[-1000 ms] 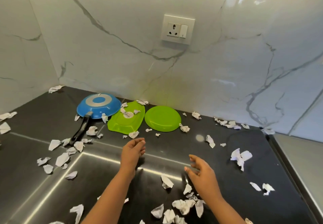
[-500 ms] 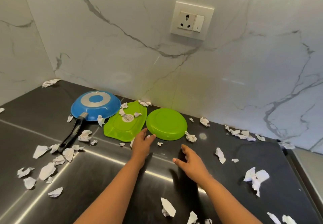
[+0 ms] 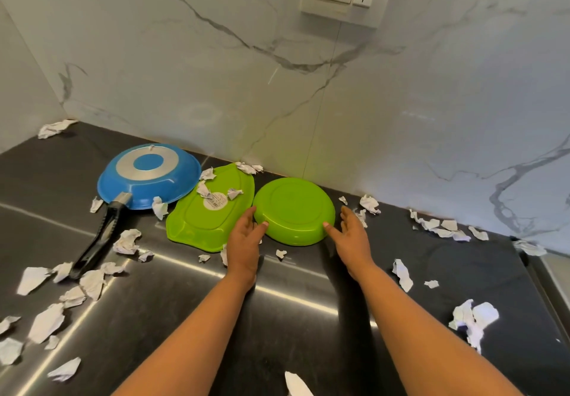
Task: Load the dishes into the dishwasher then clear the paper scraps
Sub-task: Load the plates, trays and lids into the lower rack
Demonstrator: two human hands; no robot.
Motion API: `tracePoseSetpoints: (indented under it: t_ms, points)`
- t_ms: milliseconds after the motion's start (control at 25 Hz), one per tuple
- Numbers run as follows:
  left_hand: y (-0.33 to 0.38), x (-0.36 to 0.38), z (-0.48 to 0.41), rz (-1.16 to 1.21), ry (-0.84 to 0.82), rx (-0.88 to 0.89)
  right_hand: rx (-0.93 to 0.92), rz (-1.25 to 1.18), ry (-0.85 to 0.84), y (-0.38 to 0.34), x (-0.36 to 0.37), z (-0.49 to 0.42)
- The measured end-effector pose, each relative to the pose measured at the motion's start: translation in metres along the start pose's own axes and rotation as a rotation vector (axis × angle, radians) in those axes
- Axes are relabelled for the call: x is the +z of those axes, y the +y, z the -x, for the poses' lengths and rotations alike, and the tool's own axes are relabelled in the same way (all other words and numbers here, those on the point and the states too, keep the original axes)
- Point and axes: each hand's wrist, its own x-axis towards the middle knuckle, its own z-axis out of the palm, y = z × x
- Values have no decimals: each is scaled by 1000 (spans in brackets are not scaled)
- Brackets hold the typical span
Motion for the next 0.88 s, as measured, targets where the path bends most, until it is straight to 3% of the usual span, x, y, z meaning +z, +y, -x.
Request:
tracePoseSetpoints:
  t_ms: [200, 440, 600, 800, 880]
  points:
    - [-7, -5, -7, -6, 10, -22, -61, 370, 86, -9, 13, -29]
    - [-6, -5, -10, 86, 20, -79, -25, 552, -33, -9, 23, -37]
    - [-2, -4, -10, 180, 15, -98, -28, 407, -45, -8, 20, -36]
    - [2, -3, -10, 264, 6, -105, 122, -185, -88, -18, 4, -28]
    - [3, -3, -11, 276, -6, -99, 135, -281, -71, -17, -2, -23]
